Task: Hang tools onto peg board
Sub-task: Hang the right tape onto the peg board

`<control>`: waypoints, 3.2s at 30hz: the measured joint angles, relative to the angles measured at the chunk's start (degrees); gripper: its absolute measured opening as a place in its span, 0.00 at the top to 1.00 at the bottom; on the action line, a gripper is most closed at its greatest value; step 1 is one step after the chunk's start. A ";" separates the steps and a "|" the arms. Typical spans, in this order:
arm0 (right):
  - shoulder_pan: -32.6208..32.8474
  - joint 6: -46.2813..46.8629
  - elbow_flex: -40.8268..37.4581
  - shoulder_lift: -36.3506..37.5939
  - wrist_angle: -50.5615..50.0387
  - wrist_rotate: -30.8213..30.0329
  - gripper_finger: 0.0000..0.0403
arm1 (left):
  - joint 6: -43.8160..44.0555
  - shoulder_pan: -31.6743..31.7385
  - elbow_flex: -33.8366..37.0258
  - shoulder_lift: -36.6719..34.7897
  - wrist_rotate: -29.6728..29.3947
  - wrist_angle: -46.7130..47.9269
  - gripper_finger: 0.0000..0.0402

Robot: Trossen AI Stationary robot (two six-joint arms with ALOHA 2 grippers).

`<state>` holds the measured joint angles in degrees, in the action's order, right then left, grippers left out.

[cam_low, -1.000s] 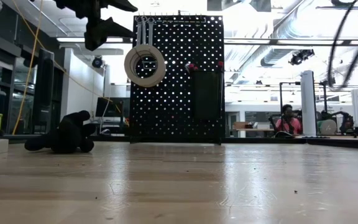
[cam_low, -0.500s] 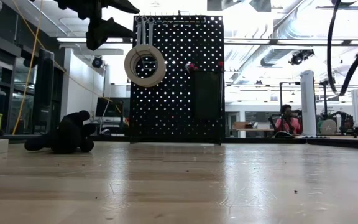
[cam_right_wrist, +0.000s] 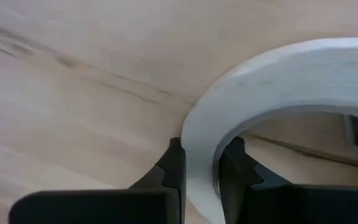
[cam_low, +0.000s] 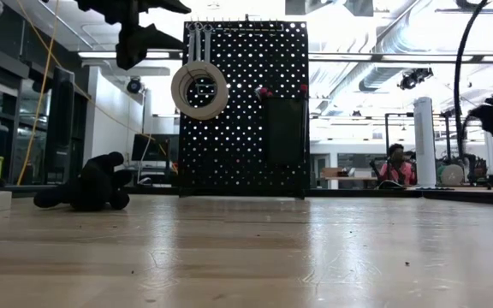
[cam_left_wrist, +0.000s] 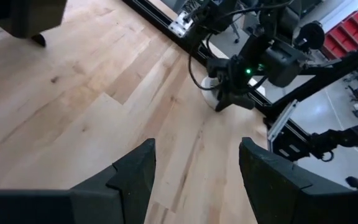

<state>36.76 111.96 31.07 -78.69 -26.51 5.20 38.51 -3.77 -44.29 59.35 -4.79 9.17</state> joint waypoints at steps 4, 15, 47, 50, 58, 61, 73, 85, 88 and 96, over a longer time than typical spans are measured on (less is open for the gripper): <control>-2.21 3.63 0.02 -0.21 6.88 -8.97 0.90 | 0.43 -0.04 0.00 0.00 1.11 -0.02 0.47; -16.65 -3.13 -0.09 -0.52 22.74 -27.46 0.90 | -0.65 -0.04 0.00 0.00 1.65 0.87 0.47; -31.90 -50.30 29.28 3.46 52.42 -36.29 0.90 | -45.69 -3.08 -18.43 18.22 -21.31 -14.72 0.47; -31.78 -50.54 31.71 2.64 48.95 -37.71 0.90 | -48.11 -3.11 -22.09 21.22 -21.95 -15.77 0.46; -30.29 -50.53 32.65 1.94 49.70 -42.61 0.90 | -50.69 -2.81 -25.62 24.52 -31.63 -19.59 0.44; -29.88 -50.92 32.66 2.02 50.90 -42.90 0.90 | -49.07 -2.33 -25.62 24.50 -32.10 -19.70 0.44; -29.72 -50.52 32.65 1.40 52.09 -44.06 0.90 | -44.62 -1.84 -25.59 26.25 -27.83 -24.42 0.44; -28.74 -52.47 32.61 0.63 55.21 -46.90 0.90 | -44.55 -1.84 -25.57 27.08 -30.39 -25.40 0.72; -28.76 -51.75 32.61 0.63 55.16 -46.60 0.86 | -42.95 -1.72 -25.55 27.04 -30.59 -25.41 0.86; -28.49 -55.21 32.45 1.30 54.64 -45.06 0.55 | -39.22 -0.50 -25.63 25.19 -28.70 -16.38 0.86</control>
<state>8.27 56.75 63.52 -77.39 28.14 -39.86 -0.71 -4.27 -69.92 84.54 -33.49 -7.21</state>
